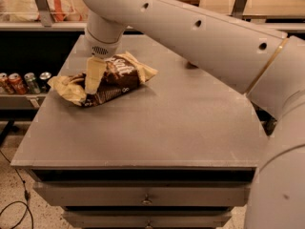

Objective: Move brown chip bag near redbull can

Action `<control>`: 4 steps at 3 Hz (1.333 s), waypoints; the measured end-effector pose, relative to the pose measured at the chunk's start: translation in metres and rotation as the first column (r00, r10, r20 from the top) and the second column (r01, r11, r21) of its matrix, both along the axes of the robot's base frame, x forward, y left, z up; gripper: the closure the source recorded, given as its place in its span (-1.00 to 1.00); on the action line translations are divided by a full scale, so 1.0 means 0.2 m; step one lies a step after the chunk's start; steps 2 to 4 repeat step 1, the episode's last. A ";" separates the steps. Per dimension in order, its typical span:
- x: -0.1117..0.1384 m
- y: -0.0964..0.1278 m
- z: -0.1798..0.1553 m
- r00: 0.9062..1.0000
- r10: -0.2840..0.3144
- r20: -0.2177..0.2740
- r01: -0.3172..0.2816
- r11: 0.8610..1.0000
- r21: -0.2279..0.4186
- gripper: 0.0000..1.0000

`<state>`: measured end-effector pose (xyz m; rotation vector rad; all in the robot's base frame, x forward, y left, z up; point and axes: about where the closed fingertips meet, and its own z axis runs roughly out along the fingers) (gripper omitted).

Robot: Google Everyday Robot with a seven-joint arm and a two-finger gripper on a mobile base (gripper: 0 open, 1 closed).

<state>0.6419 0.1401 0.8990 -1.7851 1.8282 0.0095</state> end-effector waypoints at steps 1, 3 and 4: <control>0.01 -0.08 0.06 1.000 -0.023 0.018 0.023 1.000 -0.001 -1.00; 0.01 -0.08 0.06 1.000 -0.023 0.018 0.023 1.000 -0.001 -1.00; 0.01 -0.08 0.06 1.000 -0.023 0.018 0.023 1.000 -0.001 -1.00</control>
Offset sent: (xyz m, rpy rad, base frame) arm 0.0000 0.0000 0.0000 0.0000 0.0000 0.0000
